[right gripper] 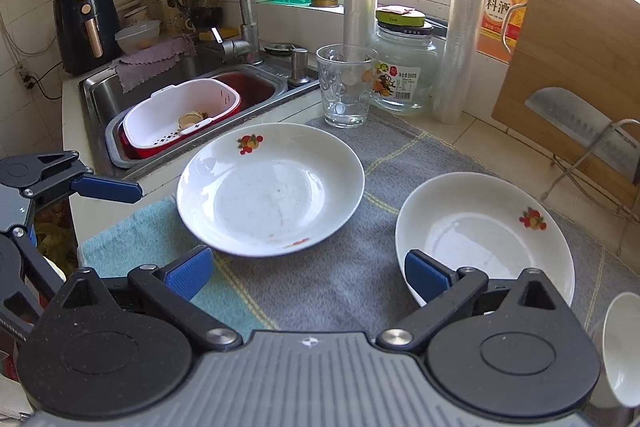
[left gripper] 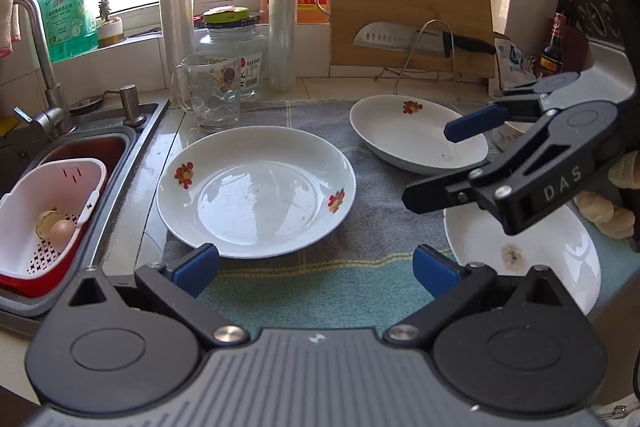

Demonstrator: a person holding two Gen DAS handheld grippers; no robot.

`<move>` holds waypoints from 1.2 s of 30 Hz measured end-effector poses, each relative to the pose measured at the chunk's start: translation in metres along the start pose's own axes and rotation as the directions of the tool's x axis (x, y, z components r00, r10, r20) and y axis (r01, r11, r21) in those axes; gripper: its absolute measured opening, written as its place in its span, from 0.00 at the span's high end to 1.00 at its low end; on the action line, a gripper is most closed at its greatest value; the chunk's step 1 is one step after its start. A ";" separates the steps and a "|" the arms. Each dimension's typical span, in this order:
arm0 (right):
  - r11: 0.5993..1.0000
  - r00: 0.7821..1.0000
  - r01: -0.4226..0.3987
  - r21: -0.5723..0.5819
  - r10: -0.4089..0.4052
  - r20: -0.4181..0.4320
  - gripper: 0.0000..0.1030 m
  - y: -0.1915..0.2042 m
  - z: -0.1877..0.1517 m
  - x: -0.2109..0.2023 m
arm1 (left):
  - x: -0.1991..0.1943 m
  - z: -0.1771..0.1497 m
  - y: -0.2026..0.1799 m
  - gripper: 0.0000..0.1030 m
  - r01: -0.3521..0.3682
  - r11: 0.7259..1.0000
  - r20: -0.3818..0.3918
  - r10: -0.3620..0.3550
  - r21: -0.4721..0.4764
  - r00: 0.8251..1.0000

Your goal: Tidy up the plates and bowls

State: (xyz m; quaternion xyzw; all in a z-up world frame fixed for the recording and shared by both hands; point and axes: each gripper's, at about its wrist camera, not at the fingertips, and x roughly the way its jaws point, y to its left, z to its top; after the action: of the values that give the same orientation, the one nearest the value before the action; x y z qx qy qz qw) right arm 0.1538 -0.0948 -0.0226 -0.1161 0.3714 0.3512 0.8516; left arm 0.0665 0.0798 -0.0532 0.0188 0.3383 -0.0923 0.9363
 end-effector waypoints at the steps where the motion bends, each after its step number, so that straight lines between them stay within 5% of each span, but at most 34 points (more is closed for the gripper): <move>1: 1.000 1.000 0.003 0.009 -0.003 0.004 0.00 0.000 -0.007 -0.006 | -0.002 -0.001 -0.005 0.01 -0.011 1.000 -0.004 0.011 -0.002 1.000; 11: 0.992 0.992 0.117 0.045 -0.119 0.039 0.00 -0.006 -0.055 -0.058 | -0.015 -0.010 -0.039 0.01 -0.038 0.999 -0.009 0.038 -0.015 0.999; 23: 0.983 0.990 0.143 0.115 -0.143 -0.010 0.00 -0.012 -0.124 -0.103 | -0.014 -0.012 -0.065 0.01 0.003 0.998 -0.022 -0.004 -0.068 1.000; 36: 0.984 0.988 0.142 0.103 -0.135 -0.074 0.00 -0.024 -0.167 -0.080 | -0.026 -0.019 -0.092 0.01 -0.034 0.996 -0.060 0.029 -0.083 0.998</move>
State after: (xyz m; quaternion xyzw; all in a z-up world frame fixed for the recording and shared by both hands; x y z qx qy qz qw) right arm 0.0396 -0.2296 -0.0832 -0.1069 0.4089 0.2665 0.8662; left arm 0.0180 -0.0044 -0.0483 -0.0123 0.3690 -0.0627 0.9272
